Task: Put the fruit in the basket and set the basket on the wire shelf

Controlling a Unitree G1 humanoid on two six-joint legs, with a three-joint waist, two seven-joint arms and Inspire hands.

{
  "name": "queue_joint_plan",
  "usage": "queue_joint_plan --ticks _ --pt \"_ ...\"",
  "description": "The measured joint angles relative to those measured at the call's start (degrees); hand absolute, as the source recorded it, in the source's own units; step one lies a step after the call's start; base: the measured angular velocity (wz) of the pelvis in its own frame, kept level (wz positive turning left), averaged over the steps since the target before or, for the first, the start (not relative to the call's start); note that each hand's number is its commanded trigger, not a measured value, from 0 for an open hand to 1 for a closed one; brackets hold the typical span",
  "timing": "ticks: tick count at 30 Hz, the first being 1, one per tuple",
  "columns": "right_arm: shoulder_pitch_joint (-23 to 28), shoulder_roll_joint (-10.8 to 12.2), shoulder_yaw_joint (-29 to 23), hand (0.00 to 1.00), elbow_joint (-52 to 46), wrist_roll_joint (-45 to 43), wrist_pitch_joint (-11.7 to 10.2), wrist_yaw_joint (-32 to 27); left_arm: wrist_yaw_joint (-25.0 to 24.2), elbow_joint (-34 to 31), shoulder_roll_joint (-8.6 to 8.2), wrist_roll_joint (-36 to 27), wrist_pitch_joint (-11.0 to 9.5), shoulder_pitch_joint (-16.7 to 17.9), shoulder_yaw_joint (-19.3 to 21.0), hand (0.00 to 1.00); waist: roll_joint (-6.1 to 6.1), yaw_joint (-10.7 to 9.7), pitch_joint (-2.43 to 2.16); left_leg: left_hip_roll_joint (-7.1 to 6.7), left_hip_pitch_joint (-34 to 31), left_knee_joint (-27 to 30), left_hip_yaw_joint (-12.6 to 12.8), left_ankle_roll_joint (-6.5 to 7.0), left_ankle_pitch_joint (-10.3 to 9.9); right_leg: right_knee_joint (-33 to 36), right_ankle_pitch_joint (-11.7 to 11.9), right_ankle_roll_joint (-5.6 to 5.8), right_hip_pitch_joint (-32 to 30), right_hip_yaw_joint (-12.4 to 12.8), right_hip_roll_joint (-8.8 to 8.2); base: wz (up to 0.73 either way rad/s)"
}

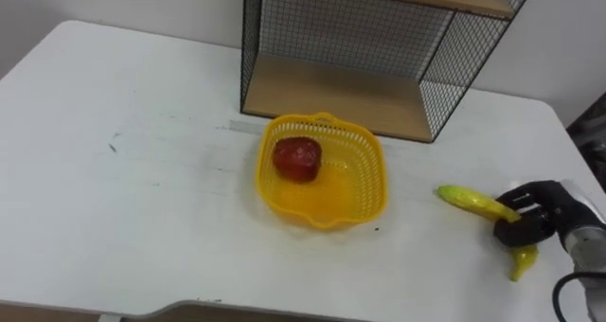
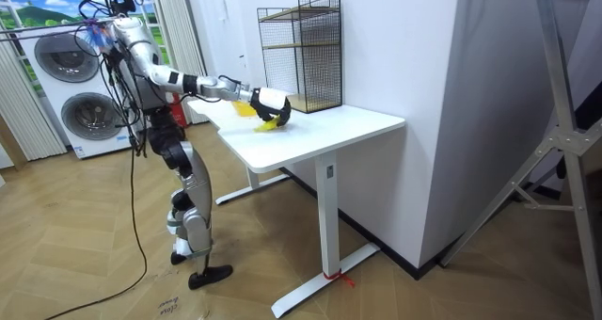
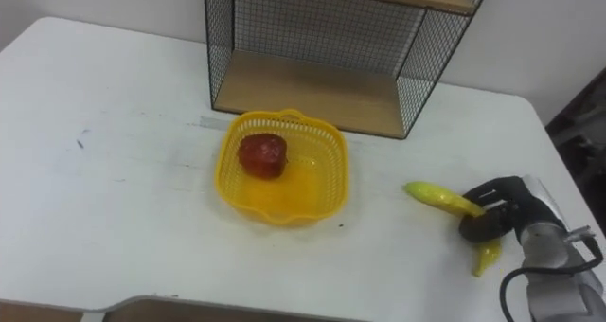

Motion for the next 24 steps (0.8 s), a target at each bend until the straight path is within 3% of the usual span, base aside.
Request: queue_joint_plan --ticks 6,10,24 --pt "1.4 2.2 0.2 1.00 -9.9 5.4 1.2 -1.7 1.9 -2.0 -1.34 -0.1 0.9 0.1 0.1 0.00 0.21 -1.1 -0.12 0.00 0.3 -0.1 0.6 0.00 0.0 -0.1 0.0 0.05 0.0 1.2 0.12 -0.06" --pt "1.5 4.2 0.1 1.00 -17.7 6.6 1.6 -2.2 2.2 -1.9 -1.99 -0.1 1.1 1.0 -0.1 0.00 0.76 -1.9 0.15 0.13 0.5 -0.3 0.8 0.00 0.0 0.0 0.0 0.05 0.0 1.2 0.27 -0.02" --pt "1.3 4.2 0.1 1.00 -26.8 14.7 0.1 -5.7 2.4 -1.7 -3.44 -0.3 0.3 1.8 -1.2 0.00 1.18 -1.8 0.26 0.23 0.5 -0.5 0.9 -0.02 0.0 0.2 0.0 0.03 -0.1 1.2 0.42 0.00"
